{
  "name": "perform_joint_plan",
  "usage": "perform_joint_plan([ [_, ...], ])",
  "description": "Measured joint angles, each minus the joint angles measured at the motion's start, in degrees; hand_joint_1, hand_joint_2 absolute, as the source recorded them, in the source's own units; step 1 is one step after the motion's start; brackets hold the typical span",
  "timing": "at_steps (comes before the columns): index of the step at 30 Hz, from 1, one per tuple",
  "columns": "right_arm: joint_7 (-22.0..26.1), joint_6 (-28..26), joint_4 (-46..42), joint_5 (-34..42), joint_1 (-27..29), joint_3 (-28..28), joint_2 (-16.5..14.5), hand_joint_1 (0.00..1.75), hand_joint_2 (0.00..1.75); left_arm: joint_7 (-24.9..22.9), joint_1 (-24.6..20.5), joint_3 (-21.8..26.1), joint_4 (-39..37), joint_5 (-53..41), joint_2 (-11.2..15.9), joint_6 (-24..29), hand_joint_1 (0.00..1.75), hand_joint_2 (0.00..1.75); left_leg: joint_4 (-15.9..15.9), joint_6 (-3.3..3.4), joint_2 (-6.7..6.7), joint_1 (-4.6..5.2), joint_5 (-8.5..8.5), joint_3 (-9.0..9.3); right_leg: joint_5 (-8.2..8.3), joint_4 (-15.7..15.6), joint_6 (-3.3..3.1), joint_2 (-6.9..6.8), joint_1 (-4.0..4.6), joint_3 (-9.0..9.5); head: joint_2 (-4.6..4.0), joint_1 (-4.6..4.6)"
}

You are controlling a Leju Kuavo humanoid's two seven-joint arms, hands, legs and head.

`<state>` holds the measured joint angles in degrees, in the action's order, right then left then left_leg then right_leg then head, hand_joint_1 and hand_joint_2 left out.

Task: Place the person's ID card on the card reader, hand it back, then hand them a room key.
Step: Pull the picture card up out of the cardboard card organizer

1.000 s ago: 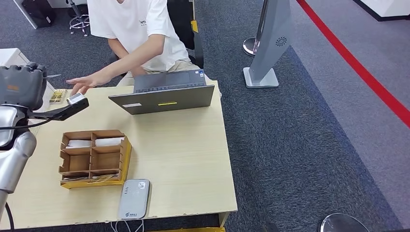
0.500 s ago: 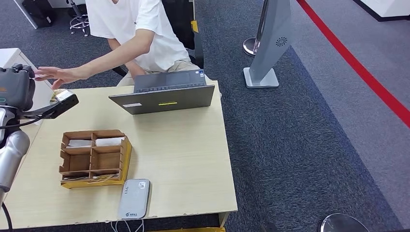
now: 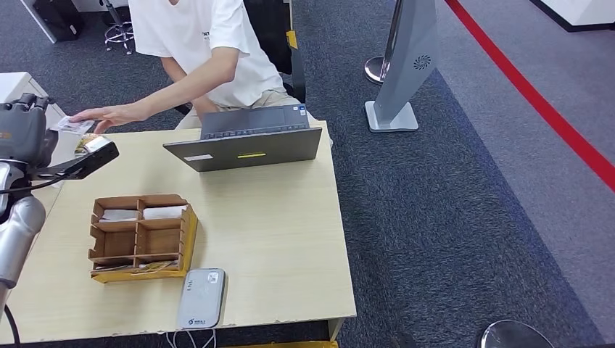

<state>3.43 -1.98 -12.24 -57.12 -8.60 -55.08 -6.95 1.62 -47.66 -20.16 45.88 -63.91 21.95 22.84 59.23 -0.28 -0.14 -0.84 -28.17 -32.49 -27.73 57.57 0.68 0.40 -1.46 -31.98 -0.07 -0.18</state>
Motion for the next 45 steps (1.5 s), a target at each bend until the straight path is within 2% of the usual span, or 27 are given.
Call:
perform_joint_plan([
  [1, 0.0, 0.0, 0.0, 0.0, 0.0, 0.0, 0.0, 0.0, 1.75, 0.0, 0.1, 0.0, 0.0, 0.1, 0.0, -0.1, 0.0, 1.75, 0.0, 0.0, 0.0, 0.0, 0.0, 0.0, 0.0, 0.0, 0.0, 0.0, 0.0, 0.0, 0.0, 0.0],
  [2, 0.0, 0.0, 0.0, 0.0, 0.0, 0.0, 0.0, 0.0, 1.75, 0.0, 0.2, 0.1, 0.1, 0.1, 0.0, -0.1, 0.0, 1.31, 0.0, 0.0, 0.01, 0.0, 0.0, 0.0, 0.0, 0.0, 0.0, 0.01, 0.0, 0.0, 0.0, 0.0],
  [5, 0.0, 0.0, 0.0, 0.1, 0.1, 0.0, 0.0, 0.0, 1.75, 0.0, 0.6, 0.1, 0.2, 0.3, 0.0, -0.2, 0.0, 1.31, 0.0, 0.0, 0.01, 0.0, 0.0, 0.0, 0.0, 0.0, 0.0, 0.01, 0.0, 0.0, 0.0, -0.01],
  [6, 0.0, 0.0, 0.0, 0.1, 0.1, 0.0, 0.0, 0.0, 1.75, 0.0, 0.8, 0.1, 0.4, 0.4, 0.0, -0.1, 0.0, 1.75, 0.0, 0.0, 0.0, 0.0, 0.0, 0.0, 0.0, 0.0, 0.0, 0.01, 0.0, 0.0, 0.0, -0.01],
  [9, 0.0, 0.0, 0.0, 0.1, 0.1, 0.0, 0.0, 0.0, 1.75, 0.6, 2.2, 0.4, 1.6, 1.1, -0.1, 1.5, 0.0, 1.75, 0.0, 0.0, 0.01, 0.01, 0.0, 0.0, 0.0, 0.0, 0.0, 0.01, -0.01, 0.0, 0.0, -0.01],
  [14, 0.0, -0.1, 0.0, 0.0, 0.2, 0.1, 0.0, 0.0, 1.75, 3.1, 6.8, 2.0, 4.8, 1.9, -0.5, 8.2, 0.0, 1.75, 0.0, 0.0, 0.04, 0.01, -0.01, 0.0, 0.0, 0.0, 0.0, 0.05, -0.01, -0.01, 0.0, -0.01],
  [19, 0.0, -0.1, 0.0, -0.2, 0.3, 0.5, -0.1, 0.0, 1.75, 3.7, 11.6, 3.7, 7.8, -1.6, -0.9, 15.0, 0.0, 1.75, 0.0, 0.0, 0.04, 0.01, -0.01, 0.0, -0.01, 0.0, 0.0, 0.04, -0.01, -0.02, 0.0, 0.0],
  [21, 0.0, -0.1, 0.0, -0.3, 0.3, 0.6, -0.2, 0.0, 1.75, 3.6, 12.8, 4.1, 8.4, -2.2, -1.1, 15.8, 0.0, 1.75, 0.0, 0.0, 0.04, 0.0, -0.01, 0.0, 0.0, 0.0, 0.0, 0.04, -0.01, -0.02, 0.0, 0.0],
  [24, 0.0, -0.1, 0.0, -0.2, 0.3, 0.7, -0.2, 0.0, 1.75, 3.9, 13.6, 4.4, 9.1, -1.4, -1.2, 14.7, 0.0, 1.75, 0.0, 0.0, 0.04, 0.0, 0.0, 0.0, 0.0, 0.0, 0.0, 0.03, 0.0, -0.01, 0.0, 0.01],
  [28, 0.3, -0.1, 0.0, 0.3, 0.4, 0.9, -0.2, 0.0, 1.75, 5.6, 14.6, 4.6, 10.7, 0.7, -1.4, 10.0, 0.0, 1.75, 0.0, 0.0, 0.04, 0.01, 0.0, 0.0, 0.0, 0.0, 0.0, 0.03, -0.01, -0.01, 0.0, -0.01],
  [34, 1.1, -0.1, 0.0, 1.5, 1.1, 0.9, -0.2, 0.0, 1.75, 5.5, 18.6, 4.5, 18.0, 1.5, -2.0, 4.3, 0.0, 1.75, 0.0, 0.0, 0.03, 0.02, -0.02, -0.01, 0.0, 0.0, 0.0, 0.05, -0.01, -0.03, 0.0, 0.0],
  [45, 2.0, -0.2, 0.0, 2.6, 2.1, 0.8, -0.2, 0.0, 1.75, 4.1, 24.8, 3.7, 30.5, -1.0, -2.5, 2.5, 0.0, 1.75, 0.0, 0.0, 0.04, 0.02, -0.03, -0.03, 0.0, 0.0, 0.01, 0.05, -0.01, -0.06, 0.01, -0.01],
])
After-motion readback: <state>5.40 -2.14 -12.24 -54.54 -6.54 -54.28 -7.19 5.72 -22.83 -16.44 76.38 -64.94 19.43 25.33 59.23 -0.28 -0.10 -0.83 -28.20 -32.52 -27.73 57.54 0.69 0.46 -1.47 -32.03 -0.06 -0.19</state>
